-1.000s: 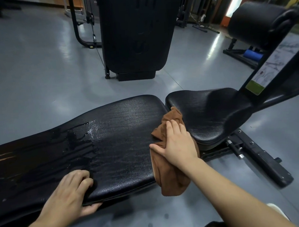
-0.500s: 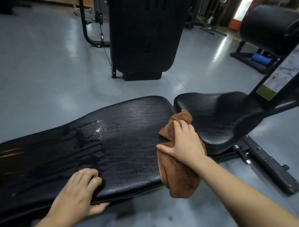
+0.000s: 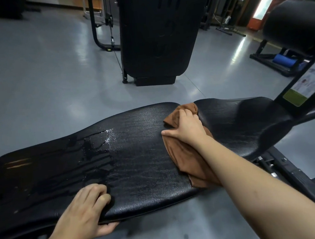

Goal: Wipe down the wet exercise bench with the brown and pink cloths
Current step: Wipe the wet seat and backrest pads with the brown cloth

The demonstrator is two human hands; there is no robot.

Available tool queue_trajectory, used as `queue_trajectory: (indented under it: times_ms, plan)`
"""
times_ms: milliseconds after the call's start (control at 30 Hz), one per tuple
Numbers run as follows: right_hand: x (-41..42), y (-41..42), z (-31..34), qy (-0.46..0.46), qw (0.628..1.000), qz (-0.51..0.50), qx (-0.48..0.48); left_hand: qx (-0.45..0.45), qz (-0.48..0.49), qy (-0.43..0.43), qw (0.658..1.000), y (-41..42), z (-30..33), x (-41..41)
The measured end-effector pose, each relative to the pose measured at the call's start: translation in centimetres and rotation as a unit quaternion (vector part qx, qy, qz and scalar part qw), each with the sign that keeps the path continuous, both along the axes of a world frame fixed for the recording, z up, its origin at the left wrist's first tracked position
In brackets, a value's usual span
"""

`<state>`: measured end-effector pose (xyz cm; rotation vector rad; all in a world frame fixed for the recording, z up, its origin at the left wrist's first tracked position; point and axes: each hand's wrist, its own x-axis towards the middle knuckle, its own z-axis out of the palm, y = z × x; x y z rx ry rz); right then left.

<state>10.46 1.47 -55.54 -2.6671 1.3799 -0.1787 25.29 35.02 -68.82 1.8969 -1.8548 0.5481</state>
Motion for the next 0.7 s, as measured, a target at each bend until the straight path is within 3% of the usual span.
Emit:
queue_trajectory:
  times_ms: [300, 700]
  plan:
    - [4.8, -6.0, 0.4, 0.015, 0.999, -0.017, 0.030, 0.000, -0.018, 0.004, 1.000, -0.1, 0.2, 0.3]
    - [1.8, -2.8, -0.5, 0.006, 0.999, -0.025, -0.027, -0.008, -0.024, -0.013, 1.000, -0.2, -0.1, 0.5]
